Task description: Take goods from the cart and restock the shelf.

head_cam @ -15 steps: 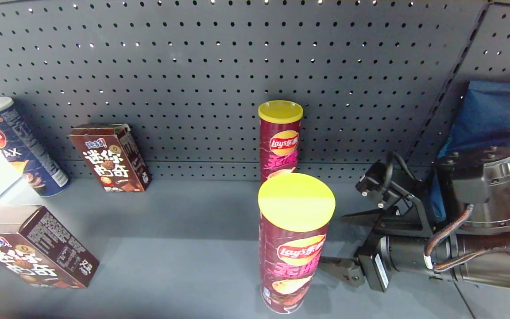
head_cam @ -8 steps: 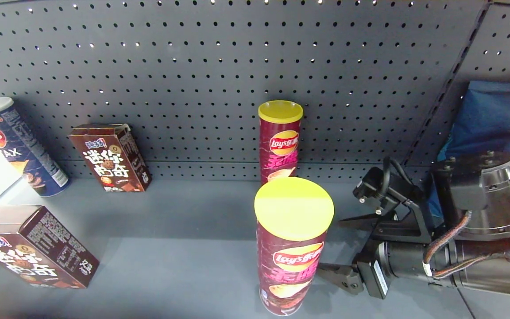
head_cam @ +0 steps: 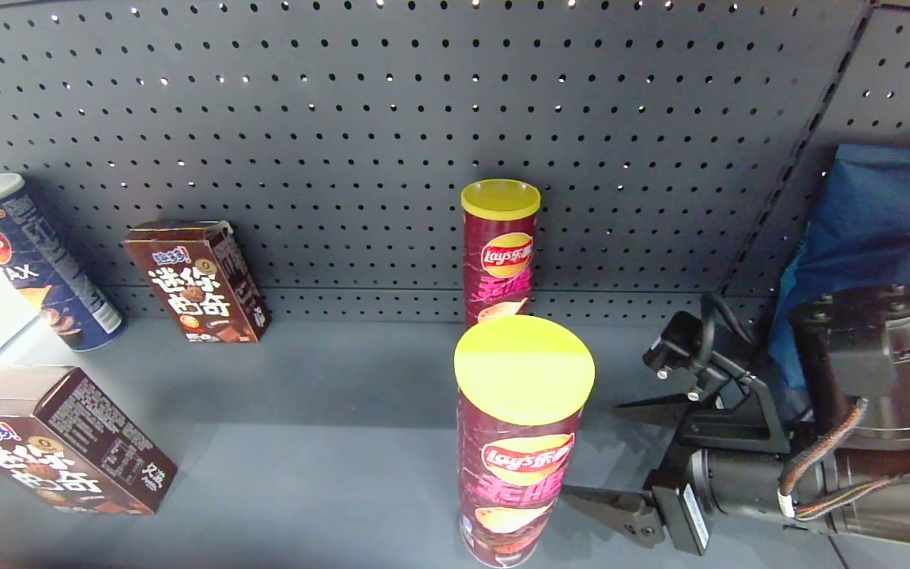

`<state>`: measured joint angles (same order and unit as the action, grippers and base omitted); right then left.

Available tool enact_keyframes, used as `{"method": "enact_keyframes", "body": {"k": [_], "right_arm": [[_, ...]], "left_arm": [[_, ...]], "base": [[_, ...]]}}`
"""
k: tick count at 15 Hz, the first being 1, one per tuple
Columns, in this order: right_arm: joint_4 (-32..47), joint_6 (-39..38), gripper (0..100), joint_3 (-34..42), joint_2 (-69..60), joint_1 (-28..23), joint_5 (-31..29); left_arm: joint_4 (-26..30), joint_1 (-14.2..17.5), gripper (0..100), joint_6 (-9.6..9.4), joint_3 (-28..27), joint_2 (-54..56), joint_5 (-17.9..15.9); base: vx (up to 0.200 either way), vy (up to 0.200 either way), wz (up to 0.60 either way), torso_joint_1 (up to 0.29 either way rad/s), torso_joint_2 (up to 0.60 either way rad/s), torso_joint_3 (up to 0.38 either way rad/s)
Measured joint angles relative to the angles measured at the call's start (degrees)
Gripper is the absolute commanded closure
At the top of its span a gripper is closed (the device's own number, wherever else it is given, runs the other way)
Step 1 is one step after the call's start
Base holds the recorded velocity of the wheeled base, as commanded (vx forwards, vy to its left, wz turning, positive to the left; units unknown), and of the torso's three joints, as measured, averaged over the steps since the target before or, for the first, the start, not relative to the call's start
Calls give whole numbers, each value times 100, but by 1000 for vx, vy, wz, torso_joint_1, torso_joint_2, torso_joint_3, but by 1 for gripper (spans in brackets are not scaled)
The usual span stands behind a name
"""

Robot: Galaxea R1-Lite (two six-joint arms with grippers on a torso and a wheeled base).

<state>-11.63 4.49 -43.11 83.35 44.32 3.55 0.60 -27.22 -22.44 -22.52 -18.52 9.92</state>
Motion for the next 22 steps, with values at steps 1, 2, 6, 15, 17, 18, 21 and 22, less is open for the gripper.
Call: {"method": "enact_keyframes", "body": {"k": [1,2,6,15,17,18,21,22], "right_arm": [[0,-68,0,63,-160,-56,-29],[0,-121,0,133,-391,-157,-126],[-2,-215,0,521,-1742,-976,-456],[283,-867,0,2900,-5716,-3457,-2197],[547,-749,0,3468,-6698,-4317,-2015],[591,-678,0,3740,-7067,-4573,-1929],[723,-446,0,4236,-7600,-4931,-544],[808,-405,0,4264,-7668,-4975,-98]], "left_arm": [[0,7,0,15,26,20,-2],[0,5,0,20,69,44,0],[2,7,0,20,144,83,-2],[2,16,0,-2,144,116,26],[2,16,0,-7,144,135,30],[2,38,0,-7,140,144,33],[6,137,0,-7,149,210,28],[6,145,0,-7,174,234,28]], "base": [[0,0,0,0,0,0],[0,0,0,0,0,0],[0,0,0,0,0,0],[0,0,0,0,0,0],[0,0,0,0,0,0],[0,0,0,0,0,0],[0,0,0,0,0,0],[0,0,0,0,0,0]]}}
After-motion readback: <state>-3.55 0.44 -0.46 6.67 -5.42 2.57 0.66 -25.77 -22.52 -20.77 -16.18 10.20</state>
